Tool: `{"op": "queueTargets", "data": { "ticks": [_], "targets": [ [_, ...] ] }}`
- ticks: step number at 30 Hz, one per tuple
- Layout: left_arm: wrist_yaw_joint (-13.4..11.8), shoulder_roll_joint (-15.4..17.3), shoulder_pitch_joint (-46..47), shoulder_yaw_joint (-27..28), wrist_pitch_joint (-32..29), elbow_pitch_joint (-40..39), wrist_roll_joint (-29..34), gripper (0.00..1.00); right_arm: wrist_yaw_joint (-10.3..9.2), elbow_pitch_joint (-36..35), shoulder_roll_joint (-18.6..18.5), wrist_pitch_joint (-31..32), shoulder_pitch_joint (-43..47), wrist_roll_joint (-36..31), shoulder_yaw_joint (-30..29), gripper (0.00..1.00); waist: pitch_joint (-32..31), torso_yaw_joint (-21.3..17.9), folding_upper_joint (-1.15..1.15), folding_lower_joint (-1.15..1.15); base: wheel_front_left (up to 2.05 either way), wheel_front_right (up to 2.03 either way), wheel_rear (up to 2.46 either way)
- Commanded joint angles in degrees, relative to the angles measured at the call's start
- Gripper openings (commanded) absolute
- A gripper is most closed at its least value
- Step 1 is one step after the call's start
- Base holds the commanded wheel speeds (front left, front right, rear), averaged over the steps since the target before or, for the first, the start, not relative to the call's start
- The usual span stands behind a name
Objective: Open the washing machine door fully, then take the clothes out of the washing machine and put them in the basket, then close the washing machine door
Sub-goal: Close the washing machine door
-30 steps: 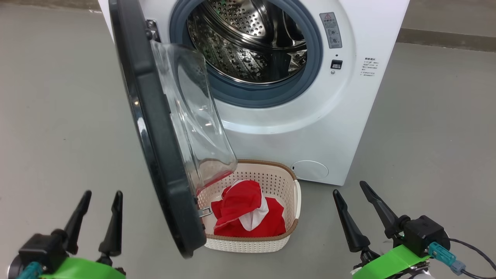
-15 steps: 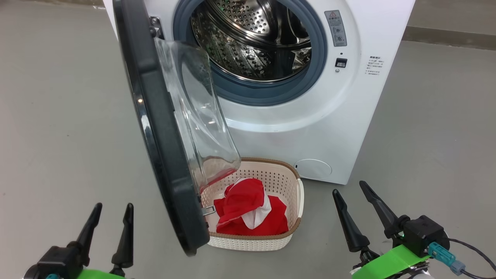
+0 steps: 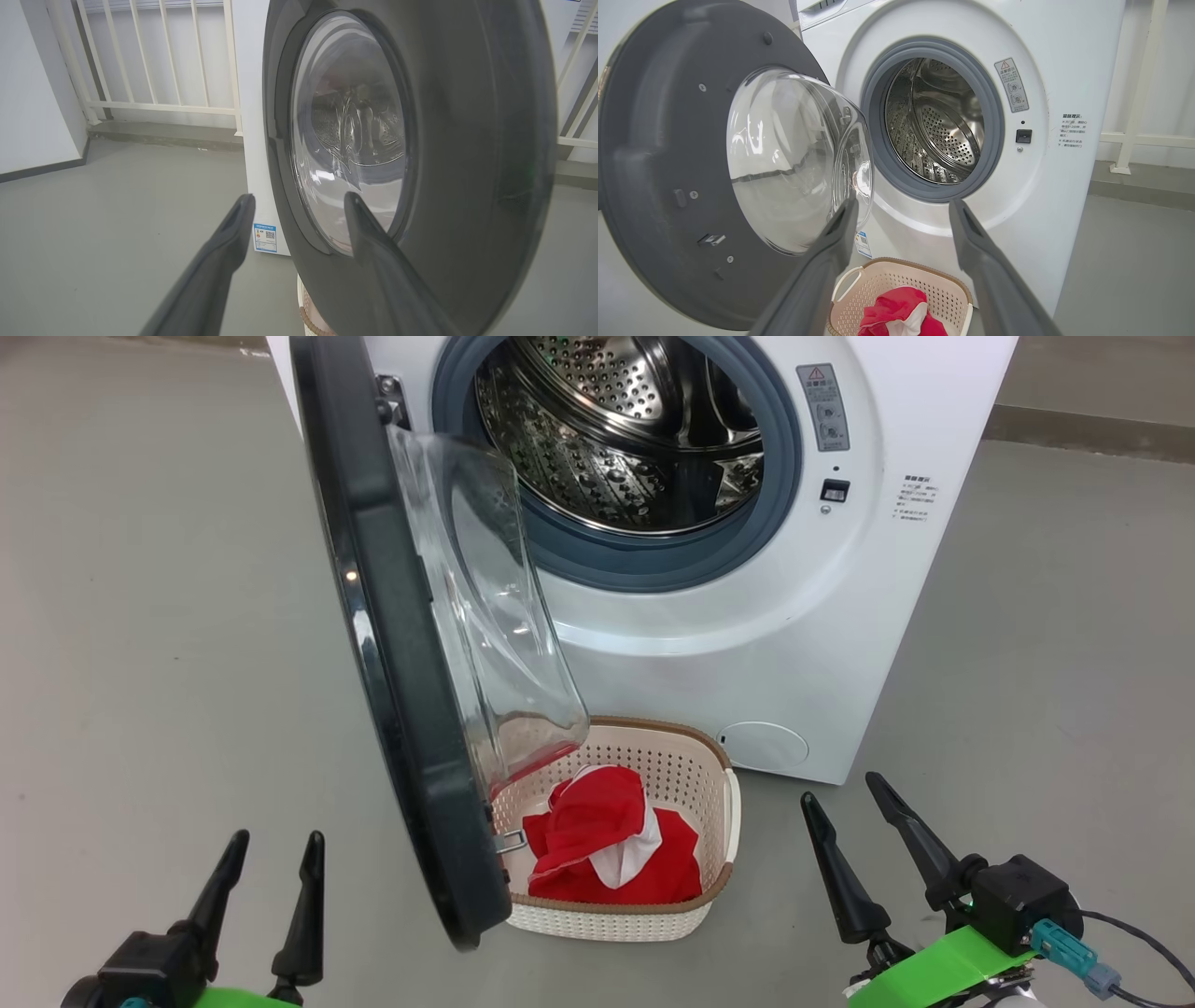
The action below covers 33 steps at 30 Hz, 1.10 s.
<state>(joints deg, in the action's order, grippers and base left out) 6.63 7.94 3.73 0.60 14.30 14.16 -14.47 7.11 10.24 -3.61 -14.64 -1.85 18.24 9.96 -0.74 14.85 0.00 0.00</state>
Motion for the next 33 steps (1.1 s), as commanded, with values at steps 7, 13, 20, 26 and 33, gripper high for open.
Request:
{"op": "queueTargets", "data": {
  "ticks": [7,13,20,26,33],
  "targets": [
    [0.6,0.1,1.9,2.9,0.7,-0.6,1.8,1.0,0.37,-1.2,-0.2,-0.4,-1.4,0.9,1.2,1.0,-0.3,0.2,0.0,0.0,0.0,0.0,0.0],
    [0.7,0.6,2.3,2.2,0.7,1.2,2.3,0.47,0.37,-1.1,-0.2,-0.4,-1.4,1.0,1.2,1.0,-0.3,0.4,0.0,0.0,0.0,0.0,0.0],
    [0.8,-2.3,7.1,4.5,0.6,2.7,-8.2,0.0,0.37,-0.8,-0.2,-0.4,-1.5,0.8,1.3,1.0,-0.5,0.8,0.0,0.0,0.0,0.0,0.0],
    [0.8,-4.7,13.0,7.7,-6.0,-0.2,-34.4,0.0,0.37,-0.6,-0.3,-0.4,-1.7,0.6,1.8,1.0,-0.7,0.4,0.0,0.0,0.0,0.0,0.0],
    [-3.2,-5.0,17.7,9.8,-16.1,-1.9,-66.4,0.0,0.37,-0.5,-0.4,-0.4,-1.8,0.6,1.9,1.0,-0.6,-0.6,0.0,0.0,0.0,0.0,0.0]
  ]
}}
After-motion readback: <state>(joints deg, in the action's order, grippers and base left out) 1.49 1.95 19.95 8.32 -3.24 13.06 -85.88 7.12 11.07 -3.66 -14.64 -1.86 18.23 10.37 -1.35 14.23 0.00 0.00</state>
